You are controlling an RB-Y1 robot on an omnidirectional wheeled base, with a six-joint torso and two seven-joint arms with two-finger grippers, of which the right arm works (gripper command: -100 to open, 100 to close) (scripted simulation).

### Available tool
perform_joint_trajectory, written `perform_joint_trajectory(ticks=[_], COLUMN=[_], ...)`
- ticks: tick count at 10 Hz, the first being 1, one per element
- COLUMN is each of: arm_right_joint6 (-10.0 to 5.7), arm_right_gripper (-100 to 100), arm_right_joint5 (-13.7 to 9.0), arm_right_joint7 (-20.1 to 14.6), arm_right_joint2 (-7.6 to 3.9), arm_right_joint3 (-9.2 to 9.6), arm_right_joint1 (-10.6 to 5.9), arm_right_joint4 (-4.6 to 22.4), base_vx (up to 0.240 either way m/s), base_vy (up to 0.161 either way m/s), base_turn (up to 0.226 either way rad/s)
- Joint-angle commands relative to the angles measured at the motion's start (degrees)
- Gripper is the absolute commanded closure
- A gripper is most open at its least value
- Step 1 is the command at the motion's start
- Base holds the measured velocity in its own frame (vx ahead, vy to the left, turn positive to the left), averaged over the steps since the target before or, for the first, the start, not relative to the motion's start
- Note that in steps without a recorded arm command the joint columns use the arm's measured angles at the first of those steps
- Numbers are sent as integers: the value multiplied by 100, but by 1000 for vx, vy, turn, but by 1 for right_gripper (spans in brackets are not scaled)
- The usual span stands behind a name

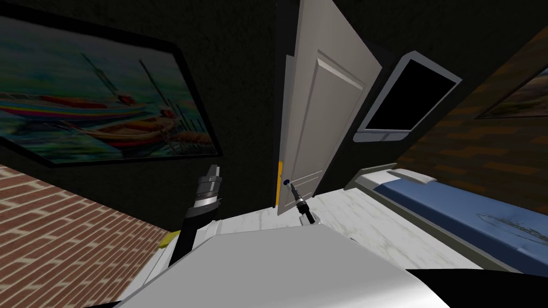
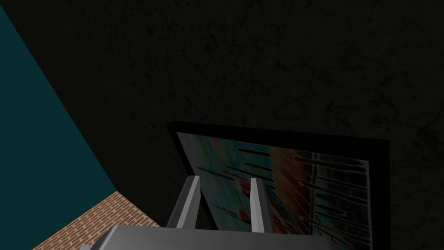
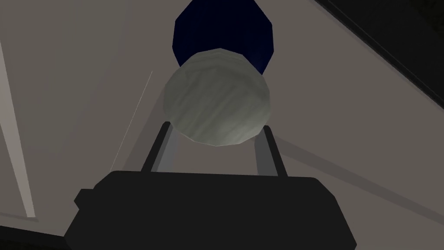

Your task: Pull the door open

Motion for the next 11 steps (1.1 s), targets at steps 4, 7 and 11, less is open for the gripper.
perform_joint_trajectory(ticks=[4,7,11], arm_right_joint6=[-40,-31,-4], arm_right_gripper=[100,100,100], arm_right_joint5=[-237,-344,-669], arm_right_joint7=[-665,-904,-1570], arm_right_joint2=[42,14,-70], arm_right_joint3=[111,128,179], arm_right_joint1=[-4,19,92], arm_right_joint4=[146,122,49], base_vx=[-33,-24,-29], base_vy=[-23,-8,-24], base_turn=[105,49,117])
